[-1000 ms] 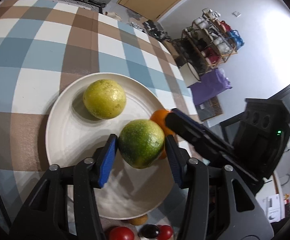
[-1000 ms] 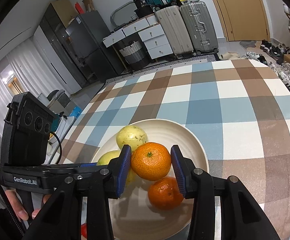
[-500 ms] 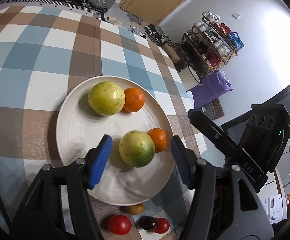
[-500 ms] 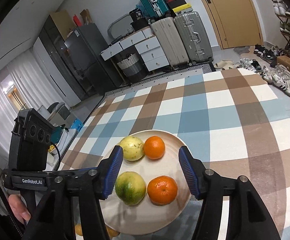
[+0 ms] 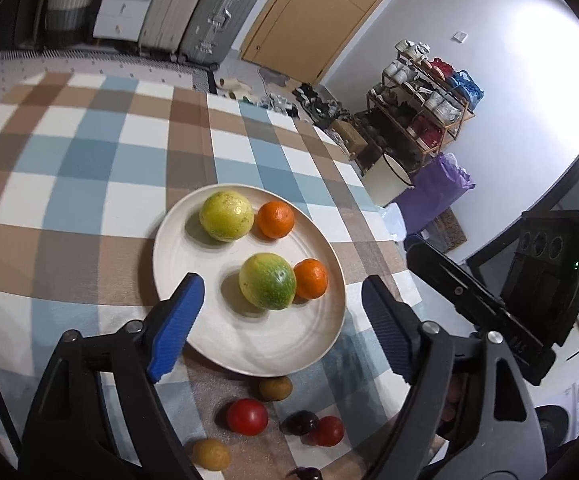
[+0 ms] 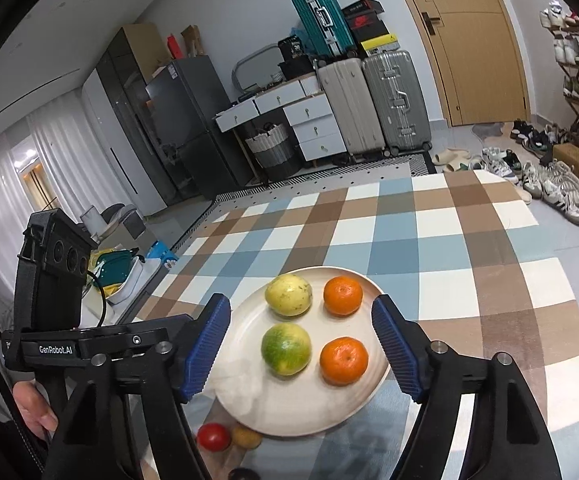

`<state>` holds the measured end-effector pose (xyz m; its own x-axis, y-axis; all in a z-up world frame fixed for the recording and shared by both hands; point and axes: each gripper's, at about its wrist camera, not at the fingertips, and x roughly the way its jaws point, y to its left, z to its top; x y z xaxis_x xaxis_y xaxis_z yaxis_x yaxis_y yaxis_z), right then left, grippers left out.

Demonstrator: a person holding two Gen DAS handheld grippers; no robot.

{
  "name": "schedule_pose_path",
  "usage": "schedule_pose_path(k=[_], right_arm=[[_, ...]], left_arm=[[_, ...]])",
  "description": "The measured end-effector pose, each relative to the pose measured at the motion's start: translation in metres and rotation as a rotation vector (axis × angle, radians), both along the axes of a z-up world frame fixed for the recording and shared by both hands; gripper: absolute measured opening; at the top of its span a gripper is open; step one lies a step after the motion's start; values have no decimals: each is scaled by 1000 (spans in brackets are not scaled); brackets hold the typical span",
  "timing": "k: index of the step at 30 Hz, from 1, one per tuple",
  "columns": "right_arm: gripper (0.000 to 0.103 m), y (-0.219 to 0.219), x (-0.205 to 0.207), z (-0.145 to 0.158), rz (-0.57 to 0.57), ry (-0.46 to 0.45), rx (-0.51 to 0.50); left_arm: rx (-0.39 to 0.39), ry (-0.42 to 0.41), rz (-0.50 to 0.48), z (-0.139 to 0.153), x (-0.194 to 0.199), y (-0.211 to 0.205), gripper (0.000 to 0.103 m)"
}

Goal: Organize fruits
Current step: 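Withdraw both grippers from the plate toward the fruit on the cloth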

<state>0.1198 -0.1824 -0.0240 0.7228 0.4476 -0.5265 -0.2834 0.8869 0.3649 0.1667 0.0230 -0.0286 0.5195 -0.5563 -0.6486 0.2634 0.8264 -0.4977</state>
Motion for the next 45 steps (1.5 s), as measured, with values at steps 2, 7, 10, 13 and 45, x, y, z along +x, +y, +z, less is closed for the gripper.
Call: schedule_pose_path(k=[2,7,10,13,45], right_arm=[[82,1,-7,4,-1,-10,-2],[86,3,-26,13,3,-43,-9],[88,5,-37,17,6,-57,-19],[90,7,-50,21,10,-77,-21],[101,31,-125,-5,22,-77,-90]], left_arm=[[15,-22,6,5,-8,1,82],[68,-70,38,17,-27,4,86],[83,-97,55,22,-37,7,87],[116,-148,106,31,-53,13,89],[438,-159,228,-13,-130,24,102]])
